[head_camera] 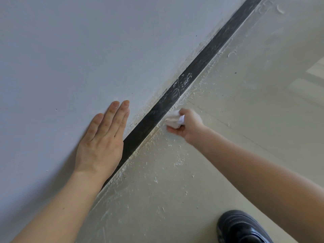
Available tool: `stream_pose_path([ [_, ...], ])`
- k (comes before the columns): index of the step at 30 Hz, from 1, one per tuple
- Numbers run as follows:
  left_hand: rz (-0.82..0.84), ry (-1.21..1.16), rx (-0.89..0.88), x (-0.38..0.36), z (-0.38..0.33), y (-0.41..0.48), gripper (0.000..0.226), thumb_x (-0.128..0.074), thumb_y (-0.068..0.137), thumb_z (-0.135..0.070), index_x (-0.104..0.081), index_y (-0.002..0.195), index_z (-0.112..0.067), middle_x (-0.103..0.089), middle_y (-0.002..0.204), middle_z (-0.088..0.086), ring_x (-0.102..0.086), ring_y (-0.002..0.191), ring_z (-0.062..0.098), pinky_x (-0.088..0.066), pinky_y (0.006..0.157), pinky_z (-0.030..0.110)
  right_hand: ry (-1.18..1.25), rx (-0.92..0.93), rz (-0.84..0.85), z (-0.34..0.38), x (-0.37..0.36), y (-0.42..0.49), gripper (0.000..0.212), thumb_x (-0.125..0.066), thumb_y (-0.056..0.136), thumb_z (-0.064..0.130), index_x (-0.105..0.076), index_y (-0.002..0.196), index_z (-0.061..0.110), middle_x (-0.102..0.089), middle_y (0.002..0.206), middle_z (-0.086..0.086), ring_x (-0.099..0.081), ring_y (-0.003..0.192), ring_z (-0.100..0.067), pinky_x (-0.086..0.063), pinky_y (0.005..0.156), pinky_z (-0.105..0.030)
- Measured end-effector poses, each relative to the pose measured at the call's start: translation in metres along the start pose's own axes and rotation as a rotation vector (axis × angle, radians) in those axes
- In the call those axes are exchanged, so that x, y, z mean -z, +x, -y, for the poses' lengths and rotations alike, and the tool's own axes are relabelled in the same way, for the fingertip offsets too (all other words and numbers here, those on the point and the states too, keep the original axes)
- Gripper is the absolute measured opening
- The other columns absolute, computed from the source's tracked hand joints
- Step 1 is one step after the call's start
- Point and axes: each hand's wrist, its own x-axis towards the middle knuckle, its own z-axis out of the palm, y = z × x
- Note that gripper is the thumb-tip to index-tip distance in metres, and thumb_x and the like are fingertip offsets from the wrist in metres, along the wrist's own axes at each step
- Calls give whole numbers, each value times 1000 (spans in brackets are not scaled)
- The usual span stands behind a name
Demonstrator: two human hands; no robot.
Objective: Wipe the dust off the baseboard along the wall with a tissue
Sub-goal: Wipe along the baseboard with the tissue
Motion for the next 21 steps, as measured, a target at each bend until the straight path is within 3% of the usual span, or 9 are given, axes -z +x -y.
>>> stream_pose_path([
  [3, -23, 30, -7, 0, 0, 0, 71, -38, 86, -14, -8, 151, -8, -3, 159, 1, 4, 145, 18, 10, 115, 32, -131, -149, 213, -34, -15, -8, 11, -47, 94, 9, -53, 101, 2, -62, 109, -24, -67, 89, -33, -60, 68, -38],
  [5, -28, 46, -11, -1, 1, -1, 71, -38, 87, -14, -7, 151, -7, -3, 159, 1, 3, 145, 18, 9, 114, 32, -96, -124, 263, -34, -25, -7, 18, -45, 96, 9, -53, 110, 1, -59, 115, -23, -65, 87, -30, -61, 61, -33],
  [8, -37, 98, -18, -2, 0, -2, 70, -36, 88, -17, -8, 151, -8, -4, 159, 1, 3, 145, 19, 9, 114, 33, -4, -72, 193, -8, -33, 3, 21, -44, 97, 8, -53, 116, 5, -58, 111, -17, -63, 86, -24, -60, 53, -28],
  [11, -39, 113, -13, -3, 0, -3, 70, -37, 87, -18, -8, 151, -8, -5, 159, 1, 2, 145, 19, 8, 114, 33, -11, 73, 120, 17, -34, 19, 39, -40, 98, 9, -41, 137, 3, -51, 91, -7, -57, 74, -17, -52, 43, -20],
  [13, -37, 126, -11, -2, 0, -2, 71, -37, 87, -18, -8, 151, -8, -5, 159, 2, 2, 144, 19, 9, 114, 33, 26, 149, 67, 28, -31, 23, 42, -38, 98, 8, -37, 140, 1, -48, 88, -6, -55, 72, -16, -50, 42, -18],
  [15, -31, 129, -12, -1, 1, -1, 71, -37, 87, -19, -8, 151, -7, -4, 159, 2, 3, 144, 19, 11, 114, 33, 140, 207, 13, 38, -20, 26, 38, -38, 99, 8, -42, 136, 0, -50, 92, -8, -56, 74, -18, -55, 46, -21],
  [18, -23, 147, -16, -1, 1, -1, 72, -37, 86, -20, -8, 151, -7, -4, 159, 2, 5, 144, 19, 13, 114, 34, 251, 134, -41, 31, -7, 12, 21, -43, 99, 17, -57, 109, 5, -60, 98, -14, -61, 73, -20, -58, 62, -27],
  [21, -23, 147, -24, 0, 0, -1, 73, -38, 86, -21, -8, 151, -7, -2, 159, 2, 5, 144, 19, 12, 114, 34, -86, -36, 64, -10, -13, -16, 25, -39, 100, 23, -56, 94, 6, -61, 82, -12, -55, 57, -17, -51, 50, -25],
])
